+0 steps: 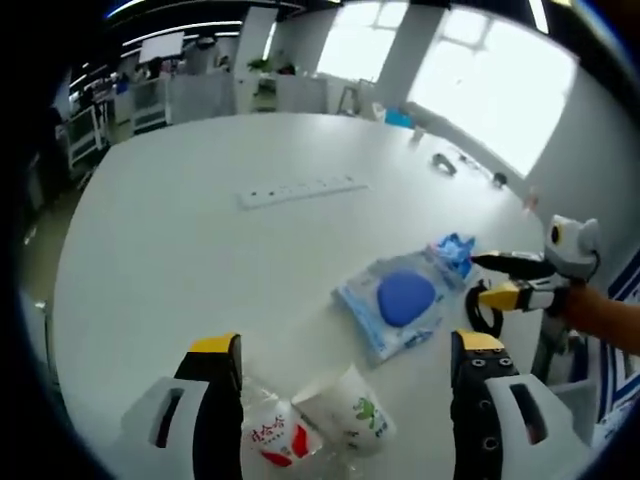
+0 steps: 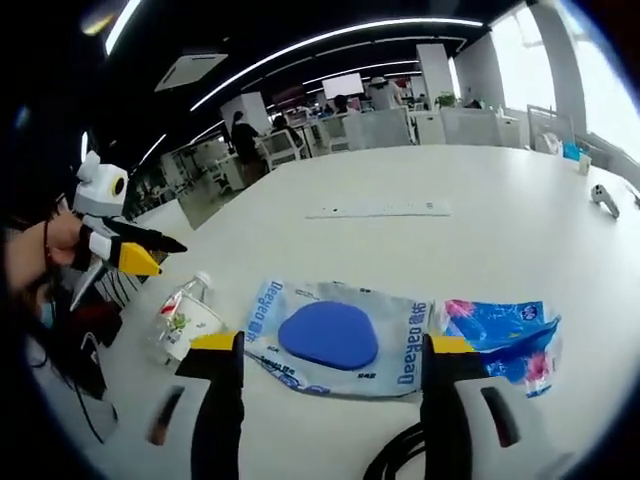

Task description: Arrange the tabletop items into an orderly group along one side of the table until the central work area is clear of visible clutter.

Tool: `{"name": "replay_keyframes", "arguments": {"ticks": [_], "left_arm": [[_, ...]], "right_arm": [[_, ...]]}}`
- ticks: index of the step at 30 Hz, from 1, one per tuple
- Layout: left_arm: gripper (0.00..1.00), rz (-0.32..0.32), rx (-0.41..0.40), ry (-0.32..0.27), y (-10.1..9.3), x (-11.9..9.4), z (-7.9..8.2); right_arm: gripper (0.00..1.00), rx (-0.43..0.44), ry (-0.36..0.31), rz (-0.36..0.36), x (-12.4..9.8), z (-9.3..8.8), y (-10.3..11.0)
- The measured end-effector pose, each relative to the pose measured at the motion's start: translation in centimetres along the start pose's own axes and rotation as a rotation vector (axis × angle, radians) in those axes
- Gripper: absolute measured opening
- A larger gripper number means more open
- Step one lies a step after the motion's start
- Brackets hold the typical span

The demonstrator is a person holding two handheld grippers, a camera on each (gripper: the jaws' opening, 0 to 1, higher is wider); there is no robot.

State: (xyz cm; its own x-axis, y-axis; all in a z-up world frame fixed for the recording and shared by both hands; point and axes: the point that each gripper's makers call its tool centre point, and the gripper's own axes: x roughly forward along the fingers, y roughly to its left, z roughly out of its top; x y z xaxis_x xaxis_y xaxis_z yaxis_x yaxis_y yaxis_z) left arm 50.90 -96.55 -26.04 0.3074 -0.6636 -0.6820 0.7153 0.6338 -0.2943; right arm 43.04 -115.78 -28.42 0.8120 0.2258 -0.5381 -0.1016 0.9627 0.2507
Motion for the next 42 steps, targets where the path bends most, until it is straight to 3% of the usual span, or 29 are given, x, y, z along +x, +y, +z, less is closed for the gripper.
{"name": "replay_keyframes", "arguments": {"ticks": [24,42], "left_arm": [[0.85,0.014,-0.042,-0.065,1.1,-4.5,-1.1],[0.87,0.022,-0.078,-0.080,1.5,-6.7,-3.1]], "right_arm": [[0.81,-0.115,-0.030,0.121,1.6,3.9,3.9],[0.79,-0.224,0.006,0.274,4.1,4.8,8.9]]}}
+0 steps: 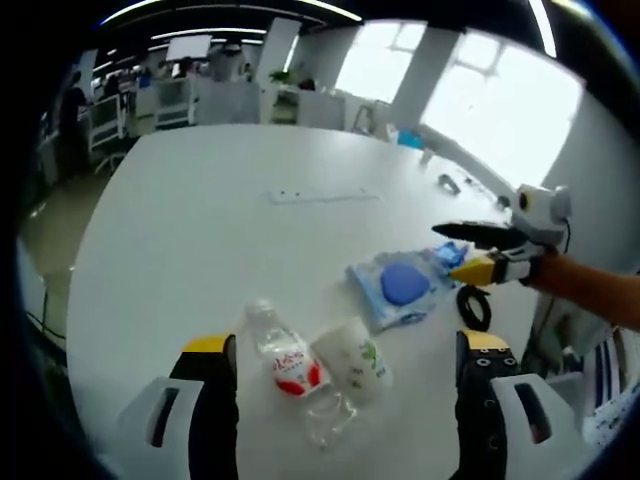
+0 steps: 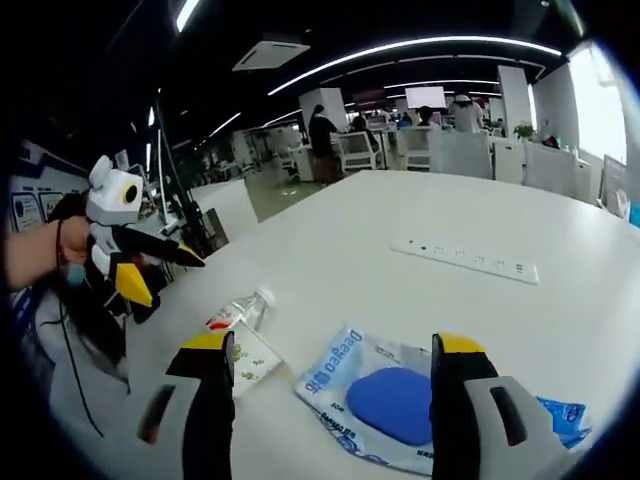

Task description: Arrange the tabletop items into an orderly group along one side of the table until the central work area is clear of visible clutter.

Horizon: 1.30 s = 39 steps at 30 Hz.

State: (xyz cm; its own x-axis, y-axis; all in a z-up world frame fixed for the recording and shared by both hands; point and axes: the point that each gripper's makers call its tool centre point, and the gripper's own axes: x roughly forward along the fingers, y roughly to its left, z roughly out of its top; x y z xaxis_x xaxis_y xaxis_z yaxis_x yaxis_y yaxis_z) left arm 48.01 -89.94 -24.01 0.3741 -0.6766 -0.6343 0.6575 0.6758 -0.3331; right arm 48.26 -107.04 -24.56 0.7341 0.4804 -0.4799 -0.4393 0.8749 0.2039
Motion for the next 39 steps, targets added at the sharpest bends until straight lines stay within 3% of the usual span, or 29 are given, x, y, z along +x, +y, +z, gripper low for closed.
{"name": "replay_keyframes", "arguments": {"ticks": [15,29,39], "left_arm": [[0.88,-0.004,-0.025,-0.040,-0.5,-1.8,-1.6],[0.89,-0.005,-0.034,-0.071,-0.9,-3.6,-3.1],[0.88,-0.021,-0.067,-0.082,-1.4,-4.0,-4.6]], "right_arm": [[0.81,-0.073,0.033,0.133,2.3,0.5,3.1],[0.81,-0.124,0.087,0.271,3.9,-0.1,6.0],[0.80,-0.205,0.158,0.419,5.3,-1.1,8.7]]}}
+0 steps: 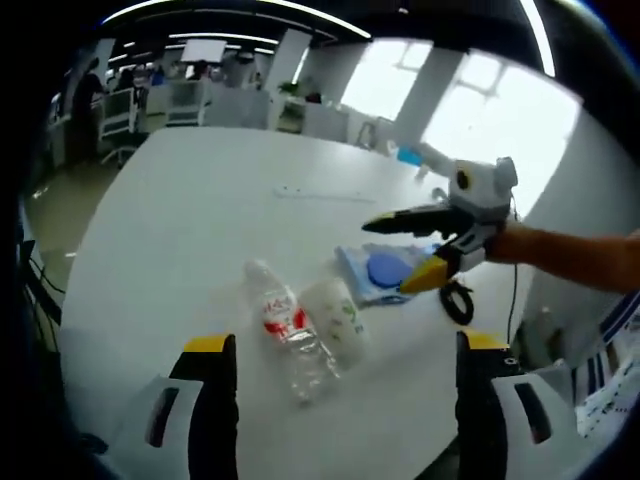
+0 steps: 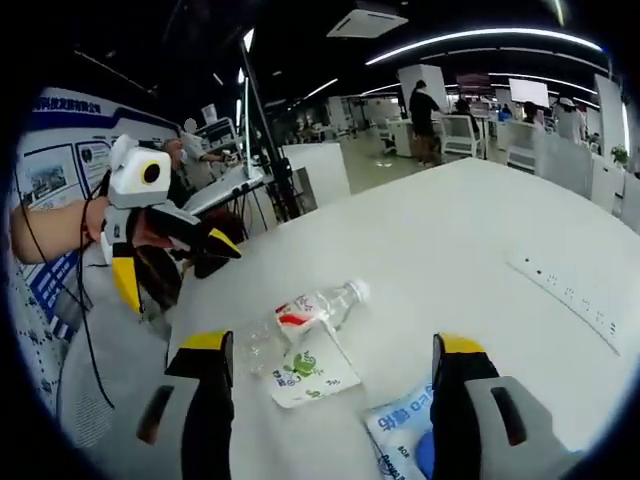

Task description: Arrange the tabletop items into an orderly group along one side of the table until the central work area is clear of visible clutter.

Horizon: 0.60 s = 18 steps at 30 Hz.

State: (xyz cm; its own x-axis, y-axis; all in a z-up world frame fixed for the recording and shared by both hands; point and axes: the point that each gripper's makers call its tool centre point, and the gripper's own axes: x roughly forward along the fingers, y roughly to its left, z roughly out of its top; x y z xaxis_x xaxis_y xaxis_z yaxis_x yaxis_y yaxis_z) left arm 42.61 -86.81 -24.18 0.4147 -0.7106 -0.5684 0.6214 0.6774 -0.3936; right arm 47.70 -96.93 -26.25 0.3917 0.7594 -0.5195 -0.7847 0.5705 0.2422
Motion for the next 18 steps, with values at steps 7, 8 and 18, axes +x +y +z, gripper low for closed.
{"name": "replay_keyframes", "arguments": {"ticks": [7,8,18], "left_arm": [[0.87,-0.001,-0.021,-0.006,0.0,-0.3,-0.6],[0.88,-0.002,-0.020,-0.006,0.0,-0.4,-0.6],[0.87,0.003,-0.033,-0.014,0.0,-0.8,-1.1]], "right_arm": [[0.79,-0.052,0.061,0.075,1.5,-0.4,0.7],[0.79,-0.055,0.063,0.079,1.5,-0.4,0.8],[0.76,-0.083,0.114,0.140,2.4,-1.1,1.1]]}}
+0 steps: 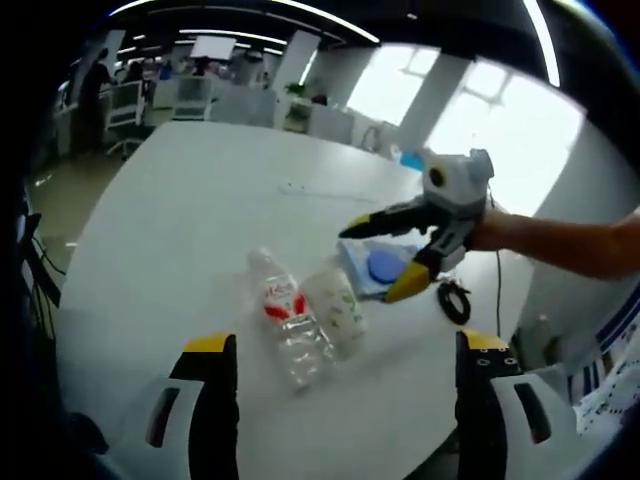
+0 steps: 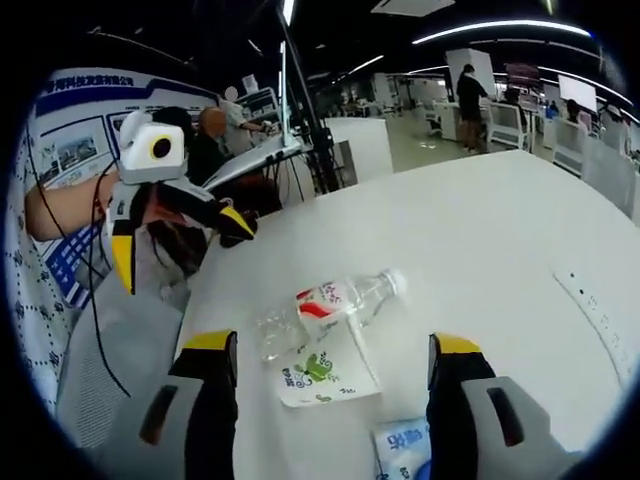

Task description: Arrange the tabletop items into an orderly group along one side of the table until the central work area is clear of visible clutter.

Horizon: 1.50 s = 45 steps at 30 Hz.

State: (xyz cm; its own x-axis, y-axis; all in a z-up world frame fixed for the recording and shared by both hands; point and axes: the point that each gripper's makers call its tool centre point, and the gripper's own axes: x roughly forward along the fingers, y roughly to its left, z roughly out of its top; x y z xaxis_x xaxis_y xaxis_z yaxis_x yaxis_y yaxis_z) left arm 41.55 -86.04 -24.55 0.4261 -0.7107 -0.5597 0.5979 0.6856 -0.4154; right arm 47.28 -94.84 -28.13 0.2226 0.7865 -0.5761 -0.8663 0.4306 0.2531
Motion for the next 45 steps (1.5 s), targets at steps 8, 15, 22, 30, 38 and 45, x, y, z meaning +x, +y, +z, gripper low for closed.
{"name": "replay_keyframes", "arguments": {"ticks": [8,15,22,30,38,45], "left_arm": [[0.86,-0.010,-0.013,0.001,-0.3,0.0,-0.7],[0.85,-0.007,-0.025,-0.003,0.0,-0.2,-1.2],[0.85,-0.003,-0.042,-0.008,0.3,-0.2,-1.5],[0.84,-0.002,-0.054,-0.011,0.2,-0.2,-2.0],[0.83,0.003,-0.058,-0.022,0.6,-0.5,-1.9],[0.82,0.010,-0.059,-0.032,1.0,-0.8,-1.6]], "right_arm": [[0.67,-0.042,0.078,0.061,0.8,-0.8,0.1],[0.61,-0.058,0.125,0.115,1.7,-1.1,-0.1],[0.54,-0.070,0.171,0.170,2.2,-1.4,-0.1],[0.49,-0.066,0.224,0.231,2.9,-2.0,-0.3],[0.41,-0.061,0.266,0.302,3.4,-1.8,-0.2],[0.34,-0.060,0.319,0.356,3.7,-2.3,-0.1]]}}
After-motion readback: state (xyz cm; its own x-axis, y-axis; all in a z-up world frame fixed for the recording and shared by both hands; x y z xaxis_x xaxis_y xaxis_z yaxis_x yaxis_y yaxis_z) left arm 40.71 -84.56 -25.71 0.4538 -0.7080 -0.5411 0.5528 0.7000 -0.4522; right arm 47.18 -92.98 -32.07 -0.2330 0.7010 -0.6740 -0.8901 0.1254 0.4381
